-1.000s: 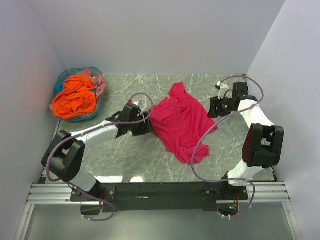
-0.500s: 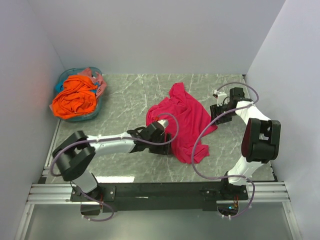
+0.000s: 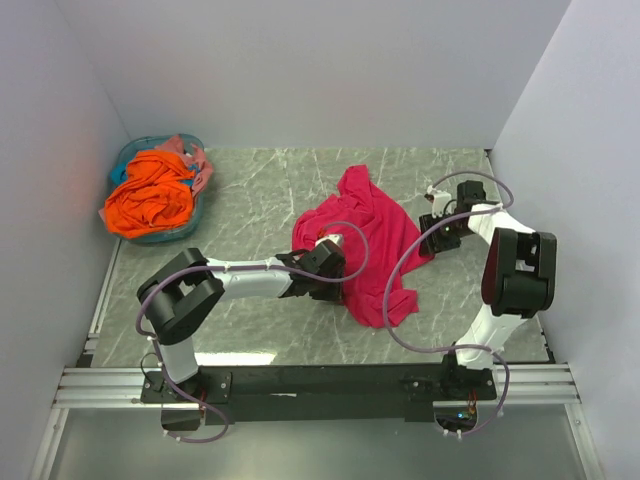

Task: Fold and stack the t-shirts
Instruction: Flatten the tshirt out

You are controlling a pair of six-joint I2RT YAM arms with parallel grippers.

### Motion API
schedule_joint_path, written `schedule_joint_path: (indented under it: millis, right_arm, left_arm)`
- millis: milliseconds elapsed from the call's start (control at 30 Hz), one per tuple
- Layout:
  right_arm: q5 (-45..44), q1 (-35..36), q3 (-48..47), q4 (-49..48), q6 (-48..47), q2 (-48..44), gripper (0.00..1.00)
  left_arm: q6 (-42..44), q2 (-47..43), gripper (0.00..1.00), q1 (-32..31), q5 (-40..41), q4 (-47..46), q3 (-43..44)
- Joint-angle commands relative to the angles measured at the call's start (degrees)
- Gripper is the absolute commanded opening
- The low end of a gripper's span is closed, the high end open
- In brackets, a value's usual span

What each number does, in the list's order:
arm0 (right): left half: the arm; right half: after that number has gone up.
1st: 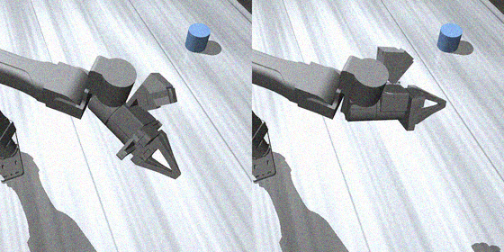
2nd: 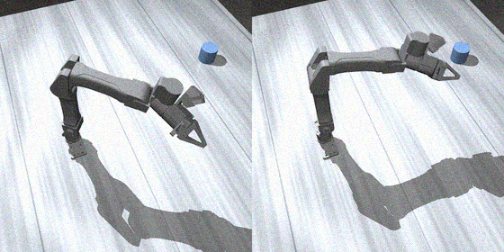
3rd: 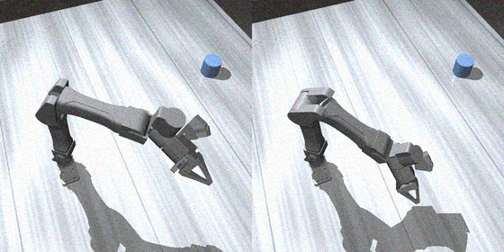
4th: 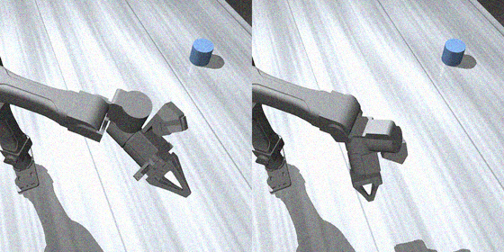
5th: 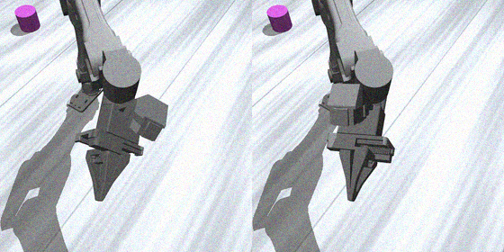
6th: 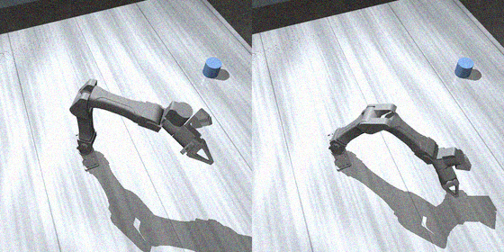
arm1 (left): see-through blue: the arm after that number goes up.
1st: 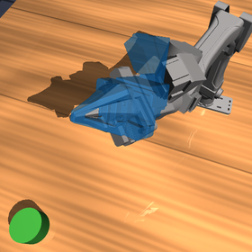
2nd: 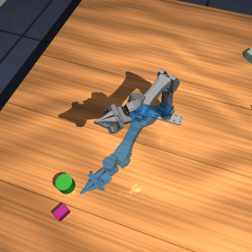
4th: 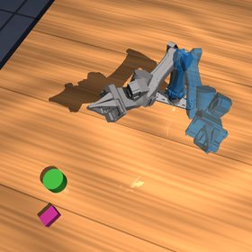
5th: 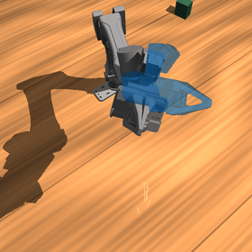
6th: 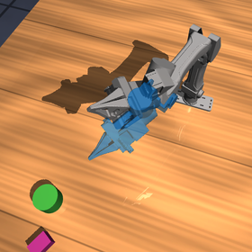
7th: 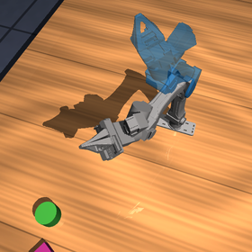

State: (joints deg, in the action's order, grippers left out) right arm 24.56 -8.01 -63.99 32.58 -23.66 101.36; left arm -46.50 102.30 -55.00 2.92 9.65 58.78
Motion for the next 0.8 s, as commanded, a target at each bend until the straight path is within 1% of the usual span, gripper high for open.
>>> schedule_joint_path:
  millis: [0,33,67,100,133,167,200,233,300,333,367,400,500,533,633,700,767]
  right_arm:
    - [1.37,-0.25,0.27,-0.77,0.11,1.12,0.53]
    - [2.33,-0.25,0.00,-0.24,-0.07,1.73,0.50]
    - [2.60,-0.25,-0.52,0.98,-0.51,2.08,0.41]
    - [2.78,-0.25,-0.79,1.61,-0.77,2.26,0.35]
    - [2.78,-0.25,-0.96,2.05,-1.03,1.83,0.28]
    - [2.34,-0.34,-1.14,2.31,-1.47,1.30,0.11]
    - [1.99,-0.43,-0.88,2.66,-1.74,0.08,0.03]
    - [1.90,-0.69,-0.62,2.75,-2.09,-3.50,0.00]
    - [1.99,-1.04,0.00,4.50,-3.14,-8.17,0.00]
    - [2.33,-1.56,-0.69,5.64,-4.19,-13.16,0.00]
    - [3.73,-2.00,-1.31,8.35,-4.72,-15.82,0.00]
    - [4.44,-2.97,-2.01,9.77,-4.99,-20.89,0.00]
    - [7.25,-4.64,-6.58,14.96,-6.31,-28.21,0.00]
    - [7.78,-6.04,-9.29,15.75,-6.22,-32.67,0.00]
    - [9.89,-8.94,-14.47,17.69,-5.35,-40.87,0.00]
    - [9.28,-9.91,-16.77,17.35,-4.47,-45.87,0.00]
    - [8.58,-11.40,-20.20,16.47,-2.71,-48.96,0.00]
  left_arm:
    - [0.27,0.01,0.31,-0.37,1.92,-0.33,0.37]
    - [0.36,-0.87,0.27,-0.37,1.74,-0.68,0.02]
    - [0.71,-1.40,0.24,-0.37,1.91,-1.38,-0.16]
    - [0.80,-2.01,0.15,-0.37,2.18,-1.74,-0.86]
    - [1.06,-3.85,0.12,-0.37,2.53,-1.83,-1.21]
    - [1.24,-4.99,0.07,-0.37,2.97,-1.91,-1.56]
    - [1.58,-6.40,0.00,-0.37,4.36,-2.00,-2.44]
    - [1.94,-9.81,0.00,-0.37,5.16,-2.00,-2.97]
    - [3.08,-14.21,0.00,-0.37,7.52,-1.57,-4.46]
    - [3.69,-19.19,0.00,-0.37,8.24,-1.65,-5.08]
    - [4.65,-21.94,0.00,-0.37,9.03,-1.48,-5.61]
    - [5.27,-27.28,0.00,-0.37,10.17,-1.30,-6.48]
    - [7.47,-34.86,0.00,-0.37,11.93,-0.34,-6.93]
    - [8.00,-39.33,0.00,-0.37,12.72,0.36,-6.84]
    - [9.76,-47.79,0.00,-0.37,12.46,0.55,-6.05]
    - [11.34,-53.31,0.00,-0.37,11.15,-0.07,-5.44]
    - [12.57,-56.67,0.00,-0.37,8.88,-1.12,-4.47]
